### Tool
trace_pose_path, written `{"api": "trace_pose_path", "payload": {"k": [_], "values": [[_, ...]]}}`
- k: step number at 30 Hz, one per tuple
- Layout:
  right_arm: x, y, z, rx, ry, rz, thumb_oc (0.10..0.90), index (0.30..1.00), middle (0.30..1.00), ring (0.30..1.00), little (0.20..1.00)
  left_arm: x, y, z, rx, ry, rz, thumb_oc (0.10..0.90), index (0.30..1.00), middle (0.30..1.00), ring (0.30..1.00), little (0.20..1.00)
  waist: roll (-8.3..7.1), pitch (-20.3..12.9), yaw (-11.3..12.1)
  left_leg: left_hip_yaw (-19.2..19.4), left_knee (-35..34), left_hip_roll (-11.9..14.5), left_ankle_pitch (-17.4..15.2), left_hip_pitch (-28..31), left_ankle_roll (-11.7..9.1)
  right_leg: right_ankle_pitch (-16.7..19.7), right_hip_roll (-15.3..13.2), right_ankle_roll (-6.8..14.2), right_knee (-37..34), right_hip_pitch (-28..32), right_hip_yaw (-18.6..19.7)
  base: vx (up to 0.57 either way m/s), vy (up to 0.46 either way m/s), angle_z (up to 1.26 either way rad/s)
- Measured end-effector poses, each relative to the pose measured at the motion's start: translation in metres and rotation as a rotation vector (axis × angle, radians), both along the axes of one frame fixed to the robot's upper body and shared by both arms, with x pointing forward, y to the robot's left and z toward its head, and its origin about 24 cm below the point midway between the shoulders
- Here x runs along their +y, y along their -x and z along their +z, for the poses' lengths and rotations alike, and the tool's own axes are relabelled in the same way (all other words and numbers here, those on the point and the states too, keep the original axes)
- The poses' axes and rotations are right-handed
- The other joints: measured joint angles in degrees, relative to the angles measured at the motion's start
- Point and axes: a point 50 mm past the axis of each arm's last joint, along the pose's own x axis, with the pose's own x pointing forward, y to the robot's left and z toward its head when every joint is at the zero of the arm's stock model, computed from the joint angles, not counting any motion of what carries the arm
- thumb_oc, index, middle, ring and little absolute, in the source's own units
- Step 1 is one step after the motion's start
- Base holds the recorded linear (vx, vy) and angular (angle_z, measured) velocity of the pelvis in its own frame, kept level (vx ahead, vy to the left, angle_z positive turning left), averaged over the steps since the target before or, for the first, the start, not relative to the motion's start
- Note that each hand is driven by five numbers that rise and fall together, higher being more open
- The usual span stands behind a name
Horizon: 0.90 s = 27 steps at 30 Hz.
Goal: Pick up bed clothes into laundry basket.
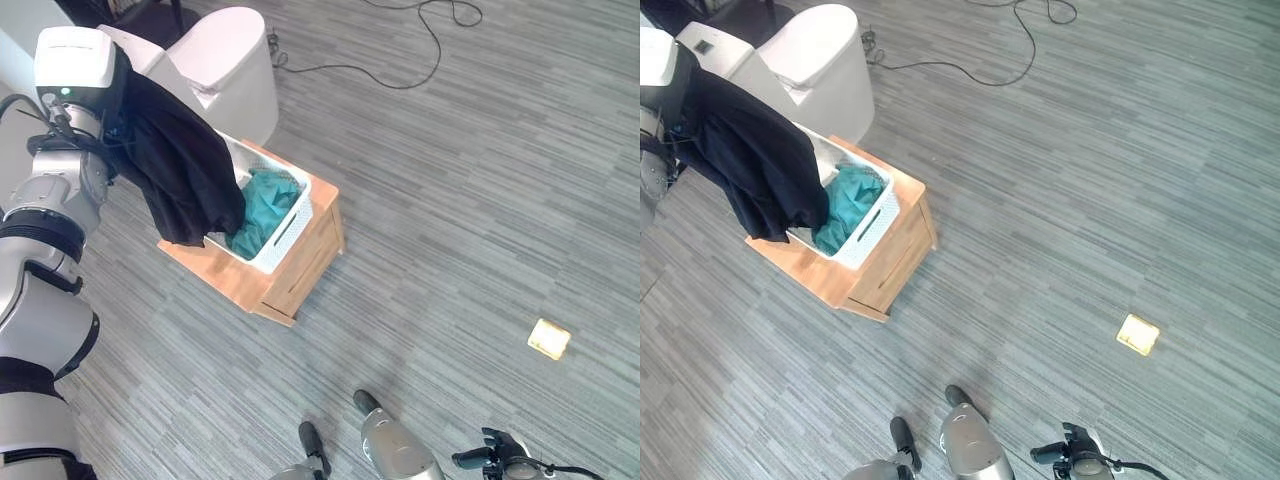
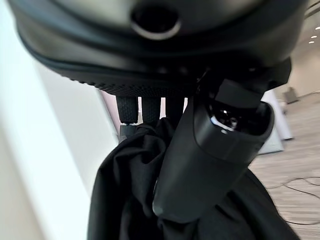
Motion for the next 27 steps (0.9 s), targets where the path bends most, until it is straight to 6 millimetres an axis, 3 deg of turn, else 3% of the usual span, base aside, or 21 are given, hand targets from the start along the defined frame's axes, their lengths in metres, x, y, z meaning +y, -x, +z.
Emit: {"api": "trace_pose_path", "payload": {"k": [1,2,3,4,5,6,7,9,11,13,14,15,21,24,27], "values": [[0.0,0.001,-0.001,0.009,-0.003,-0.017,0.8,0.9,0.9,0.9,0.9,0.005,0.001,0.0,0.003,-0.003,0.03,0.4,0.3,0.3,0.3,0.3,0.03,-0.02,0.41,-0.07,0.03,-1.01,-0.34,0.03,0.57,-0.12,1.74,0.09,-0.48,1.72,0.2,0.19,-0.024,-0.49],[0.003,0.004,-0.003,0.019,-0.017,-0.038,0.8,0.9,0.9,0.9,0.9,0.007,0.002,-0.001,0.008,-0.006,0.05,0.4,0.3,0.3,0.3,0.3,0.15,-0.07,0.05,-2.15,0.24,-0.07,0.49,1.71,3.02,-0.52,4.61,0.02,0.87,3.23,-1.67,0.07,-0.069,-0.18],[0.01,0.011,-0.008,0.03,-0.039,-0.043,0.8,0.9,0.9,0.9,0.9,0.006,0.001,-0.001,0.004,-0.012,0.054,0.4,0.3,0.3,0.3,0.3,-2.22,-0.64,0.03,-2.62,0.4,0.2,1.53,3.34,4.95,-2.49,5.17,1.5,4.08,3.34,-2.71,0.0,-0.042,0.09],[0.012,0.017,-0.011,0.04,-0.047,-0.043,0.8,0.9,0.9,0.9,0.9,0.005,0.0,-0.002,0.005,-0.016,0.062,0.4,0.3,0.3,0.3,0.3,-3.73,-1.47,-0.72,-2.83,0.41,0.06,0.67,3.73,5.61,-3.82,6.18,3.19,11.2,0.37,-5.17,-0.03,-0.022,0.22],[0.012,0.019,-0.011,0.039,-0.047,-0.048,0.8,0.9,0.9,0.9,0.9,0.006,0.001,-0.001,0.005,-0.021,0.072,0.4,0.3,0.3,0.3,0.3,-4.02,-1.63,-0.99,-2.92,0.41,0.01,0.58,3.76,6.03,-4.93,6.73,4.86,16.61,-2.58,-6.58,0.03,-0.047,0.39],[0.008,0.026,-0.012,0.051,-0.042,-0.071,0.8,0.9,0.9,0.9,0.9,0.007,0.001,-0.003,0.016,-0.024,0.082,0.4,0.3,0.3,0.3,0.3,-5.22,-2.27,-1.74,-2.67,0.42,-0.83,0.79,3.88,6.26,-6.65,5.52,6.45,20.94,-5.51,-8.71,0.11,-0.082,0.25],[0.005,0.032,-0.011,0.057,-0.037,-0.096,0.8,0.9,0.9,0.9,0.9,0.008,0.002,-0.002,0.014,-0.022,0.087,0.4,0.3,0.3,0.3,0.3,-5.68,-2.48,-1.66,-2.64,0.43,-1.63,0.54,3.69,6.69,-7.48,3.43,6.55,21.62,-7.52,-8.96,0.18,-0.11,0.17],[0.012,0.042,-0.017,0.098,-0.058,-0.106,0.8,0.9,0.9,0.9,0.9,0.011,0.002,-0.003,0.018,-0.027,0.103,0.4,0.3,0.3,0.3,0.3,-5.62,-2.51,-2.34,-4.17,0.46,-2.08,0.06,3.53,6.66,-7.89,-0.86,5.83,17.27,-9.63,-9.62,0.21,-0.066,0.08],[0.028,0.053,-0.025,0.146,-0.095,-0.103,0.8,0.9,0.9,0.9,0.9,0.007,0.0,-0.003,0.021,-0.036,0.092,0.4,0.3,0.3,0.3,0.3,-5.41,-2.53,-4.05,-6.18,0.46,-1.07,-0.69,3.49,6.38,-7.33,-1.45,5.05,10.79,-11.1,-8.33,0.17,-0.057,0.36],[0.038,0.063,-0.03,0.173,-0.119,-0.099,0.8,0.9,0.9,0.9,0.9,0.001,-0.002,-0.003,0.023,-0.039,0.065,0.4,0.3,0.3,0.3,0.3,-5.66,-2.84,-5.49,-6.98,0.44,-0.92,-0.74,4.07,4.54,1.33,-2.81,6.26,3.46,-10.13,-8.89,0.18,-0.104,0.38],[0.037,0.071,-0.031,0.194,-0.115,-0.104,0.8,0.9,0.9,0.9,0.9,-0.004,-0.004,-0.006,0.03,-0.045,0.05,0.4,0.3,0.3,0.3,0.3,-5.0,-2.91,-5.15,-7.27,0.43,-0.71,-1.36,4.71,3.45,6.17,-3.33,4.0,0.95,-8.51,-10.1,0.14,-0.154,0.01],[0.035,0.072,-0.031,0.204,-0.109,-0.104,0.8,0.9,0.9,0.9,0.9,-0.009,-0.007,-0.007,0.044,-0.075,0.038,0.4,0.3,0.3,0.3,0.3,-3.28,-3.65,-4.94,-6.97,0.44,0.39,-1.72,4.25,2.04,7.92,-2.35,2.76,-1.69,-7.95,-9.97,0.06,-0.139,-0.17],[0.03,0.03,-0.021,0.085,-0.092,-0.047,0.8,0.9,0.9,0.9,0.9,-0.048,-0.017,0.012,-0.008,-0.118,-0.1,0.4,0.3,0.3,0.3,0.3,-2.25,-4.33,-5.53,-4.18,0.42,2.04,-0.18,3.47,-0.76,7.16,-0.84,1.43,-2.91,-8.06,-10.02,0.03,-0.093,-0.08],[0.026,0.022,-0.018,0.06,-0.082,-0.038,0.8,0.9,0.9,0.9,0.9,-0.062,-0.019,0.015,-0.021,-0.12,-0.167,0.4,0.3,0.3,0.3,0.3,-0.63,-5.35,-5.09,-4.08,0.43,2.49,-0.44,2.24,-1.08,7.28,-0.07,1.13,-2.94,-9.28,-10.26,0.04,-0.044,0.01],[0.026,0.023,-0.018,0.062,-0.082,-0.038,0.8,0.9,0.9,0.9,0.9,-0.062,-0.019,0.015,-0.024,-0.113,-0.169,0.4,0.3,0.3,0.3,0.3,-0.3,-5.53,-4.72,-4.06,0.43,2.55,-0.45,2.1,-1.09,7.21,0.08,1.06,-2.94,-9.54,-9.82,0.01,-0.022,-0.06]]}}
